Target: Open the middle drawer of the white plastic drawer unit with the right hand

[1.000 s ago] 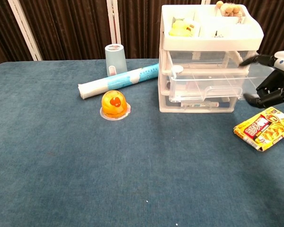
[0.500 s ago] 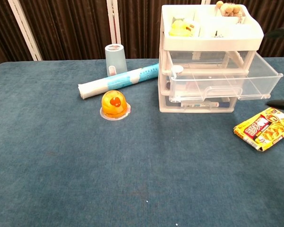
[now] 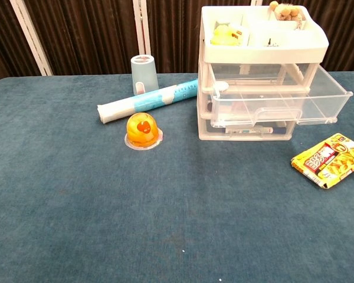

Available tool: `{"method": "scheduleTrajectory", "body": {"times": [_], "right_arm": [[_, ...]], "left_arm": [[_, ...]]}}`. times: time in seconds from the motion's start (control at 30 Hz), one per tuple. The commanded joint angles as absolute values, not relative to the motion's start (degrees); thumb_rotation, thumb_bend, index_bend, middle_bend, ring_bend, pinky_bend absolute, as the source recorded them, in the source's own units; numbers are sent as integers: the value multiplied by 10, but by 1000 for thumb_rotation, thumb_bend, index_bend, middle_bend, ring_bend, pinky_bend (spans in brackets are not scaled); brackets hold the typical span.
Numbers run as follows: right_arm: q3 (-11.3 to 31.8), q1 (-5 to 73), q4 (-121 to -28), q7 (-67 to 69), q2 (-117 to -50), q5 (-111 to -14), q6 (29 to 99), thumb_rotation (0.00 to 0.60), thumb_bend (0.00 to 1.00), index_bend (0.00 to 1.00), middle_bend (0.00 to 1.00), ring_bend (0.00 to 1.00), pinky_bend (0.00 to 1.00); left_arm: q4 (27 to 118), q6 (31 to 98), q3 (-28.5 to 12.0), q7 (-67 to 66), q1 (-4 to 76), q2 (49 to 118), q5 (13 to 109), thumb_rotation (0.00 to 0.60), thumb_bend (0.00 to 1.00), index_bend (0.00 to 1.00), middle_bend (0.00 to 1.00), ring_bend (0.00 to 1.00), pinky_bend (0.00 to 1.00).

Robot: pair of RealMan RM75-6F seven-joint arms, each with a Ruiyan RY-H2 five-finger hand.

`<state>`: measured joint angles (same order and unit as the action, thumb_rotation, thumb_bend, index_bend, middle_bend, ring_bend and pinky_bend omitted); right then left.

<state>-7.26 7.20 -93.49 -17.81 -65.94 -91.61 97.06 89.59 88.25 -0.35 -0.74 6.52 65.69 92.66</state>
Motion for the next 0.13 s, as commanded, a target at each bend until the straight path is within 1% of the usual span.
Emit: {"method": "scheduleTrajectory", "body": {"times": [0.03,0.13], "right_arm": [[-75,51,-905,-153,-655,-928,988,600,49,0,0,0,54],[-69,45,-902,-149,-658,-927,983,600,49,0,0,0,48]], "left_arm": [[895,883,-3,-8,65,656,928,600,14,20,0,0,75],[895,879,-4,-9,66,656,927,600,11,17,0,0,66]]}}
